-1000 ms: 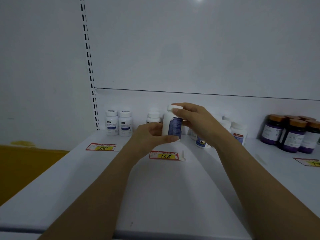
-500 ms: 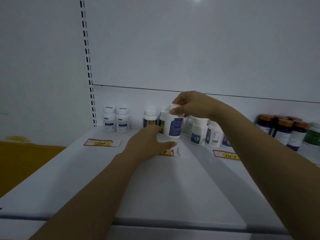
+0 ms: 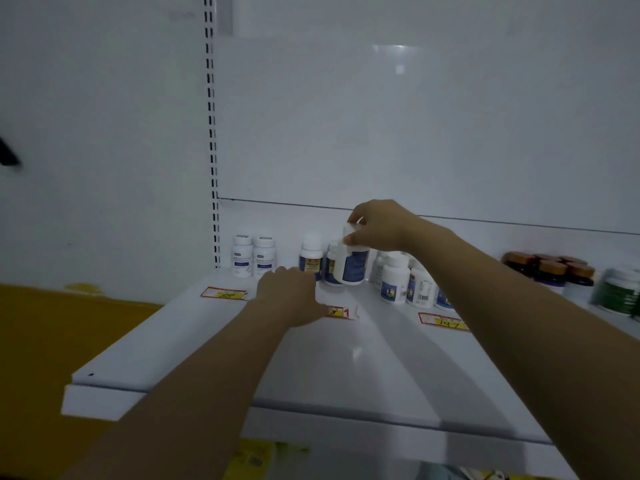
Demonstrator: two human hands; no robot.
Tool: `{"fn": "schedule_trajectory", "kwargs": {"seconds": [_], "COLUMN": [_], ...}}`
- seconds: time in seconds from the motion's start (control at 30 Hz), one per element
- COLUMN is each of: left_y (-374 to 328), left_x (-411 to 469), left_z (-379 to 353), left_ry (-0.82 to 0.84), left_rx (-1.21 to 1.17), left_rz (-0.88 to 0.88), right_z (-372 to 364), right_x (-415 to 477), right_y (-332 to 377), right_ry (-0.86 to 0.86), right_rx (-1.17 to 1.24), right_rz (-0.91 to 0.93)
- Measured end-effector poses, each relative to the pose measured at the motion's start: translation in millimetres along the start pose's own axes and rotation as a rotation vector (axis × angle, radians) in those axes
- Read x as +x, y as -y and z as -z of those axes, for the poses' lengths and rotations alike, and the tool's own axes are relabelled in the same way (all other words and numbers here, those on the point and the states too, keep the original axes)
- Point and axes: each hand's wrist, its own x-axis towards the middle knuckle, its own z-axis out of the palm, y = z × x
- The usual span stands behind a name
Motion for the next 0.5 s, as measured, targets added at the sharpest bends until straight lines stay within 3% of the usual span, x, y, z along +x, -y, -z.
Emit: {"fn": "schedule_trajectory", "kwargs": {"seconds": [0.23, 0.5], "left_y": [50.3, 180.3], "left_x": [-41.6, -129.0], "left_z": [22.0, 47.7], "left_ry": [0.014, 0.056], "left_rx": [0.016, 0.095], "left_rz": [0.133, 0.415], "right_z": [7.5, -27.0], "right_x": [13.8, 30.1], "right_y": [66.5, 222.1], "right_ry": [0.007, 0.065], "right_rx": [0.018, 0.184], "right_rz": [0.156, 0.428]}}
